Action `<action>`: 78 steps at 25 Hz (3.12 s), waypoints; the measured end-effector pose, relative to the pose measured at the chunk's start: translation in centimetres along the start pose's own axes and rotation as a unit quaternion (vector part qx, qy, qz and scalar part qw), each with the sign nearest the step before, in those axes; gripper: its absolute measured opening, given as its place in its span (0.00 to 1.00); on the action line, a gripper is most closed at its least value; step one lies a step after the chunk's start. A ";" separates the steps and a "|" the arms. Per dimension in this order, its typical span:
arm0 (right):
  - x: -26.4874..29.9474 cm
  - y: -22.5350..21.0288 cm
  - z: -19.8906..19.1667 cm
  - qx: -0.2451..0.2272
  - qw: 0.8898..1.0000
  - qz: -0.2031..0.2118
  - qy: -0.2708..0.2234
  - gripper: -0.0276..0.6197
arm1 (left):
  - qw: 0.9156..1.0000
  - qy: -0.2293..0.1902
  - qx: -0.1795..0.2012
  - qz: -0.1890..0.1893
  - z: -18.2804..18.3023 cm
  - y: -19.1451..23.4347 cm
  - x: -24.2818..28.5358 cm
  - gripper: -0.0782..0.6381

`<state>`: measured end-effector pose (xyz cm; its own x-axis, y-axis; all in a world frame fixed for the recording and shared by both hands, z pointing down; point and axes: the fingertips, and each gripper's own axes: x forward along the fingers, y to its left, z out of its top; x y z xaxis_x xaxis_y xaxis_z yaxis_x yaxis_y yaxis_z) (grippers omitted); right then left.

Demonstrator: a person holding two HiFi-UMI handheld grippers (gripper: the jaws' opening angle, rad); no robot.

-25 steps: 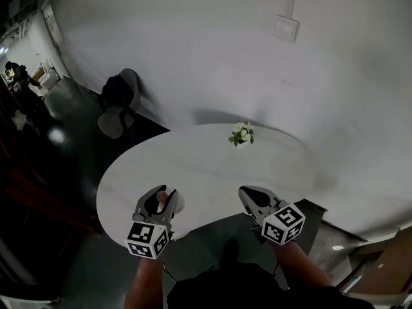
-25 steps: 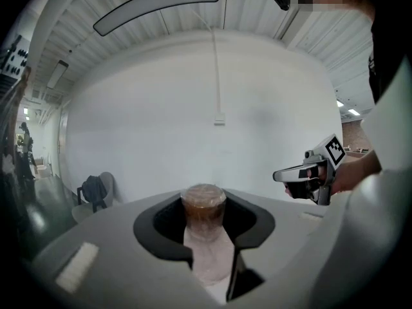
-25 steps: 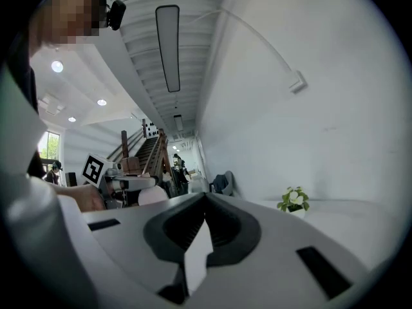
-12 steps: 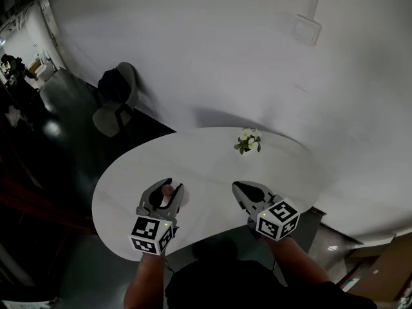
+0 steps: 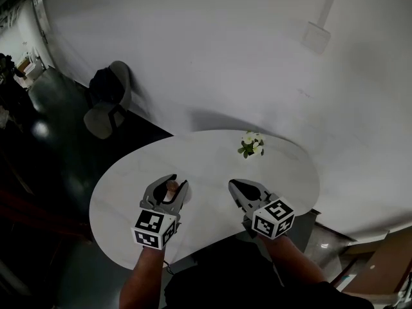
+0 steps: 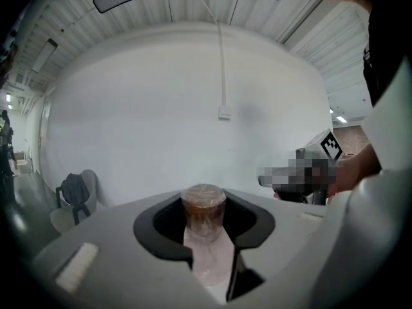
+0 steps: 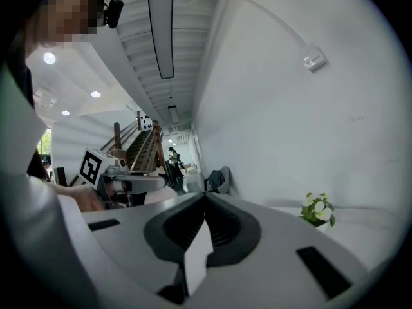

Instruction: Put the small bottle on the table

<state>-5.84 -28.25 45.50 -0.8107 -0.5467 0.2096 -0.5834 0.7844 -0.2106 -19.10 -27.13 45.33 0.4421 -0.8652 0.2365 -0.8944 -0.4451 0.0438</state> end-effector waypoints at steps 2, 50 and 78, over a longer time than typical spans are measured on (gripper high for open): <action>0.7 -0.7 -0.2 0.001 1.000 -0.002 0.004 0.06 | 1.000 0.002 -0.001 0.001 -0.4 0.7 0.9 0.30; 9.1 -14.2 -4.7 0.047 0.994 0.044 0.084 0.06 | 0.989 0.142 -0.024 0.022 -16.1 7.3 21.6 0.30; 8.7 -12.2 -4.2 0.039 0.995 0.041 0.081 0.06 | 0.986 0.161 0.015 0.023 -16.9 6.8 20.0 0.34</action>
<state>-5.52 -41.35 53.91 -0.8405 -0.4230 0.3387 -0.5235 0.7952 -0.3059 -17.52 -43.58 66.79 0.3522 -0.7681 0.5347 -0.9084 -0.4181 -0.0023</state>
